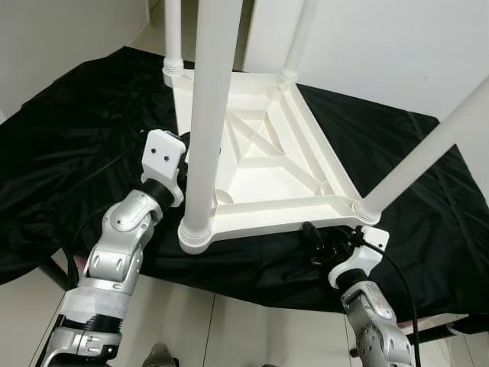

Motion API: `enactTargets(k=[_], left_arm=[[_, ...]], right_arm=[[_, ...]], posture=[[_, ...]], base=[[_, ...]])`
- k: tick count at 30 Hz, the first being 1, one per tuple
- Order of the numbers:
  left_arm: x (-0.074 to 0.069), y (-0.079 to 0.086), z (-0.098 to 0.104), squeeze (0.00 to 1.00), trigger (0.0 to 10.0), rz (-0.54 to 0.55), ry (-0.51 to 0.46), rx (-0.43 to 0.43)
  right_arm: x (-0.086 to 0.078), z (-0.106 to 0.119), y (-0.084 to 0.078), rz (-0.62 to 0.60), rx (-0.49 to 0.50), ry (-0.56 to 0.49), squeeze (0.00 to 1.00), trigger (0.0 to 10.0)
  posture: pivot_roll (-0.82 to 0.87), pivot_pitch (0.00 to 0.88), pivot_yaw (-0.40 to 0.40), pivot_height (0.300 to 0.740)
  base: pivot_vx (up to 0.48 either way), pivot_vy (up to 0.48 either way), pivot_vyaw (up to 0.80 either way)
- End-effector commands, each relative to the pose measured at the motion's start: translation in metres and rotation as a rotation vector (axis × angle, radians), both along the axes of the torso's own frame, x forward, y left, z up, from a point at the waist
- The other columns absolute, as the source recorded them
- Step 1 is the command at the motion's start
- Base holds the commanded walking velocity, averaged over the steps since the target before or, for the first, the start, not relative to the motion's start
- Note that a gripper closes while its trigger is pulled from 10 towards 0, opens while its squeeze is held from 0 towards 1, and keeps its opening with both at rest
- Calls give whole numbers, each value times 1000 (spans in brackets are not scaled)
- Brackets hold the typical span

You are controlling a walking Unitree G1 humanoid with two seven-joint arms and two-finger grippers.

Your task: Building children table

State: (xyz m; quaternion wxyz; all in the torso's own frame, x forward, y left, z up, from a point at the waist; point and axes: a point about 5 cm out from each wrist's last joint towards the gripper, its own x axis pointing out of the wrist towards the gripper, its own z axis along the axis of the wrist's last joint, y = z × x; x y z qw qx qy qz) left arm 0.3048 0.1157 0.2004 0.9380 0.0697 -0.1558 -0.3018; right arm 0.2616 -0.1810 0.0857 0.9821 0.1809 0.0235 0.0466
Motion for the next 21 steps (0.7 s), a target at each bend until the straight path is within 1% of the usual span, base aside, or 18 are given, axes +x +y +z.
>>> enactTargets(k=[1,2,4,8,10,13,16,17,18,19,21], left_arm=[[-12,-24,-6,0,10000,-126,21,11],[-12,-24,-6,0,10000,-126,21,11],[-17,-32,-8,0,10000,-156,27,3],[-29,-51,-11,0,10000,-235,43,-15],[-29,-51,-11,0,10000,-235,43,-15],[-31,-55,-12,0,10000,-247,45,-18],[-34,-67,-9,0,10000,-265,44,-41],[-34,-67,-9,0,10000,-265,44,-41],[-34,-73,-6,0,10000,-271,41,-59],[-35,-77,-4,0,10000,-274,40,-66],[-35,-79,-3,0,10000,-276,40,-70]], right_arm=[[12,5,-2,-9,15,-9,0,10000],[12,5,-2,-9,15,-9,0,10000],[18,6,-5,-10,7,-16,0,10000],[37,11,-12,-28,24,-30,0,10000],[37,11,-12,-28,24,-30,0,10000],[42,12,-13,-25,27,-35,0,10000],[56,16,-15,-33,33,-45,0,10000],[56,16,-15,-33,33,-45,0,10000],[64,18,-13,-28,43,-50,0,10000],[69,18,-12,-27,46,-51,0,10000],[72,19,-11,-27,48,-51,0,10000]], posture=[[123,74,-100,740],[123,74,-100,740],[127,76,-100,740],[131,75,-98,740],[131,75,-98,740],[128,73,-93,740],[126,71,-87,740],[126,71,-87,740],[125,71,-79,740],[125,72,-79,740],[125,72,-79,740]], base=[[0,0,0],[0,0,0],[0,0,0],[0,0,0],[0,0,0],[0,0,0],[0,0,0],[0,0,0],[0,0,0],[0,0,0],[0,0,0]])
